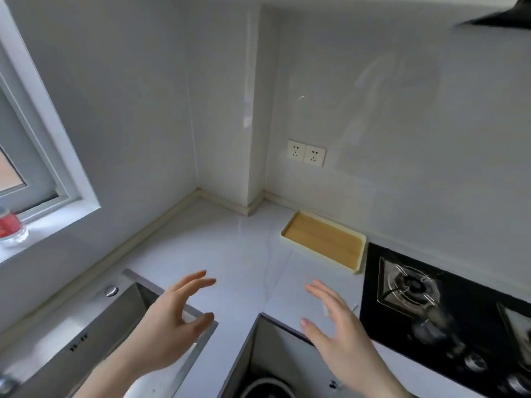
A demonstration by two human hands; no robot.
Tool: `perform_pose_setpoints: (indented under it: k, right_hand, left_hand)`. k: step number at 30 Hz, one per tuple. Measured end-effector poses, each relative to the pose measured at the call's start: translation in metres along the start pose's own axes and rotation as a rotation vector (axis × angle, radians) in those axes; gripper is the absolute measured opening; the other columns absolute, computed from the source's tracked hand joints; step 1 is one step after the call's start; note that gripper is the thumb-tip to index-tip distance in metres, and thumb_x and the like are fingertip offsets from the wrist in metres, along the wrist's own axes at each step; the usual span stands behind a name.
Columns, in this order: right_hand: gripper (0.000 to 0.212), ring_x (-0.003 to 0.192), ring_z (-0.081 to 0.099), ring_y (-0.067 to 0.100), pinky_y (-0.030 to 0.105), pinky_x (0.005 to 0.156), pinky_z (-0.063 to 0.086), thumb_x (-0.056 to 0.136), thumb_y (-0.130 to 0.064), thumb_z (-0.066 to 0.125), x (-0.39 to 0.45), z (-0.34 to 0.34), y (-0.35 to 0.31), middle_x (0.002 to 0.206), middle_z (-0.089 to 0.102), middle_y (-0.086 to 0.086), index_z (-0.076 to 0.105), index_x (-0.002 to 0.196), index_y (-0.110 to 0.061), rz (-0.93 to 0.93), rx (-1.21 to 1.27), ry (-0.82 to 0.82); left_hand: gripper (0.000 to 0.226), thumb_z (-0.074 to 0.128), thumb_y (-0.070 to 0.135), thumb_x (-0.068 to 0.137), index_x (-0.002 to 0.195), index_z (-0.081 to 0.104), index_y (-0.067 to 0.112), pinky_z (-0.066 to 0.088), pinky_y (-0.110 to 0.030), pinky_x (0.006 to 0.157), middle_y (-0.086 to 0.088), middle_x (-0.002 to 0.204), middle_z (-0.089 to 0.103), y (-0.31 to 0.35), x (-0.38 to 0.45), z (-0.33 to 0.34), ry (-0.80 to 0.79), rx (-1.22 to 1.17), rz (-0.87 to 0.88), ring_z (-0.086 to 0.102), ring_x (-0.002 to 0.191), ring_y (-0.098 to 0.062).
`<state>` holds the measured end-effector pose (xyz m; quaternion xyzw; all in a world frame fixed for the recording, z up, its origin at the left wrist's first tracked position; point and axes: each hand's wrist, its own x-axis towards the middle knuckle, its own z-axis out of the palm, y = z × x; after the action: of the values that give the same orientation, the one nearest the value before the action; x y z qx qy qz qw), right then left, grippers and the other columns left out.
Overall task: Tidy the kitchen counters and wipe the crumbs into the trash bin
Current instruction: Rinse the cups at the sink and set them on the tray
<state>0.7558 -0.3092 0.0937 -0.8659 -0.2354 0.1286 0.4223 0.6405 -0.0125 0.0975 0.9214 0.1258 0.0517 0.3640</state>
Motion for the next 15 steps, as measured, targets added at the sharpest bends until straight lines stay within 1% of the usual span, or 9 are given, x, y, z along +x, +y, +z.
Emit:
perform_pose_setpoints:
  k: [1,3,5,7,9,11,15]
  right_hand:
    - [0.049,0.140,0.024,-0.017,0.030,0.121,0.029,0.095,-0.041,0.063,-0.008,0.007,0.008,0.149,0.027,-0.042,0.043,0.138,-0.053,0.027,0.006,-0.025]
    - [0.048,0.139,0.025,-0.018,0.029,0.120,0.029,0.095,-0.043,0.063,-0.019,0.017,0.020,0.149,0.028,-0.042,0.043,0.136,-0.055,0.077,0.014,-0.054]
    - [0.047,0.137,0.025,-0.021,0.024,0.117,0.029,0.094,-0.044,0.063,-0.025,0.024,0.028,0.149,0.028,-0.041,0.042,0.133,-0.058,0.120,0.009,-0.093]
    - [0.046,0.136,0.026,-0.020,0.023,0.117,0.029,0.094,-0.045,0.064,-0.028,0.028,0.032,0.148,0.028,-0.041,0.042,0.130,-0.061,0.143,0.015,-0.134]
    - [0.046,0.138,0.029,-0.015,0.027,0.118,0.031,0.093,-0.047,0.064,-0.028,0.030,0.033,0.147,0.028,-0.042,0.043,0.131,-0.061,0.158,0.016,-0.171]
    - [0.049,0.139,0.029,-0.013,0.028,0.118,0.031,0.092,-0.049,0.063,-0.025,0.031,0.033,0.147,0.027,-0.044,0.042,0.136,-0.059,0.168,0.020,-0.206]
    - [0.052,0.140,0.029,-0.012,0.031,0.119,0.033,0.092,-0.049,0.062,-0.018,0.033,0.033,0.146,0.029,-0.044,0.041,0.139,-0.057,0.123,-0.018,-0.260]
  left_hand:
    - [0.049,0.070,0.037,0.087,0.129,0.052,0.056,0.040,-0.008,0.086,0.039,0.149,0.032,-0.011,-0.011,0.008,-0.007,0.006,-0.032,0.061,0.108,0.001]
    - [0.048,0.070,0.037,0.087,0.125,0.050,0.059,0.040,-0.013,0.092,0.040,0.147,0.033,-0.027,-0.031,0.023,-0.027,0.046,-0.064,0.051,0.123,0.008]
    - [0.051,0.069,0.039,0.087,0.125,0.044,0.062,0.038,-0.017,0.097,0.043,0.146,0.028,-0.031,-0.047,0.034,-0.047,0.109,-0.066,0.039,0.135,0.008]
    - [0.052,0.068,0.043,0.088,0.130,0.042,0.060,0.036,-0.017,0.103,0.043,0.146,0.023,-0.026,-0.057,0.044,-0.069,0.140,-0.076,0.034,0.139,0.006]
    - [0.051,0.063,0.046,0.091,0.136,0.042,0.056,0.032,-0.018,0.110,0.043,0.147,0.019,-0.018,-0.058,0.051,-0.083,0.155,-0.073,0.031,0.140,0.007]
    - [0.051,0.059,0.049,0.092,0.140,0.041,0.052,0.030,-0.018,0.112,0.041,0.150,0.021,-0.010,-0.055,0.058,-0.093,0.140,-0.076,0.029,0.141,0.007]
    - [0.054,0.056,0.047,0.094,0.146,0.040,0.046,0.029,-0.024,0.118,0.029,0.157,0.027,0.003,-0.048,0.076,-0.088,0.125,-0.069,0.028,0.145,0.000]
